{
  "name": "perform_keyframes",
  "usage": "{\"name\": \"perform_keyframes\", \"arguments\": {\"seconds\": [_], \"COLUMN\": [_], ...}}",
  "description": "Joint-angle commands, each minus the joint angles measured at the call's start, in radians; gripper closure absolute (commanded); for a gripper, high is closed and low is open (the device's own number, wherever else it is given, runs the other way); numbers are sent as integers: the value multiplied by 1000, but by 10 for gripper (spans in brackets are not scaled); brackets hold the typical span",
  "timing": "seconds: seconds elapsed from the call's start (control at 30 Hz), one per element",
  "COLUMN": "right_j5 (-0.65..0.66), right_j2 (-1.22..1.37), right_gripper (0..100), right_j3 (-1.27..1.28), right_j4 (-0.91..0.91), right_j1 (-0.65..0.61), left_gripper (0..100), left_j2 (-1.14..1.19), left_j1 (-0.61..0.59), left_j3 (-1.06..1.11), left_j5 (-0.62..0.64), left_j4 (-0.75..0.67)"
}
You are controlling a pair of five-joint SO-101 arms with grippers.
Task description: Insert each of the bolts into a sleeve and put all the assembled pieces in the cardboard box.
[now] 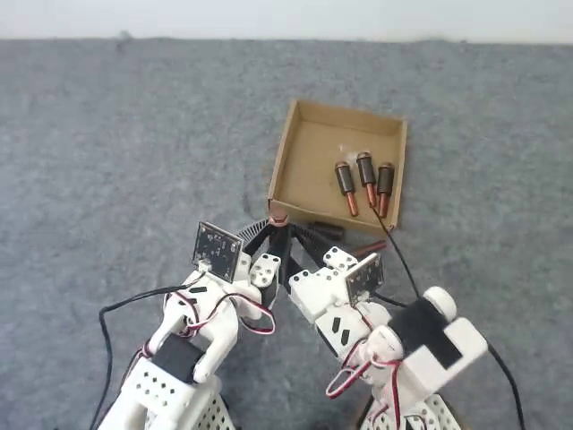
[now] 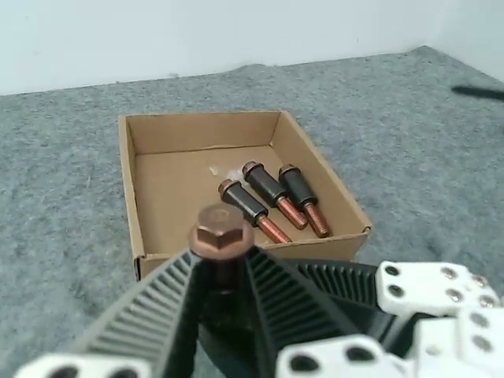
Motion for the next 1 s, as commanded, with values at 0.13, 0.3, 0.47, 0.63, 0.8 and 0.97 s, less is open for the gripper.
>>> {"name": "perform_keyframes", "arguments": {"seconds": [0.13, 0.3, 0.47, 0.63, 0.8, 0.97], "right_j5": [-17, -17, -17, -17, -14, -14], "right_j2": [-117, -117, -117, -117, -117, -116], "right_gripper": [992, 992, 992, 992, 992, 992], "right_j3": [21, 18, 18, 18, 17, 17], "right_j4": [61, 65, 65, 65, 65, 65], "right_j1": [62, 62, 64, 64, 64, 64], "left_gripper": [980, 844, 775, 776, 776, 780], "left_j2": [6, 6, -2, -2, -3, -3], "left_j1": [-6, -6, -8, -8, -8, -64], "left_j3": [-4, -4, -4, -4, -7, -65], "left_j5": [-9, -9, -5, -6, -5, 28], "left_j4": [35, 77, 98, 100, 100, 98]}}
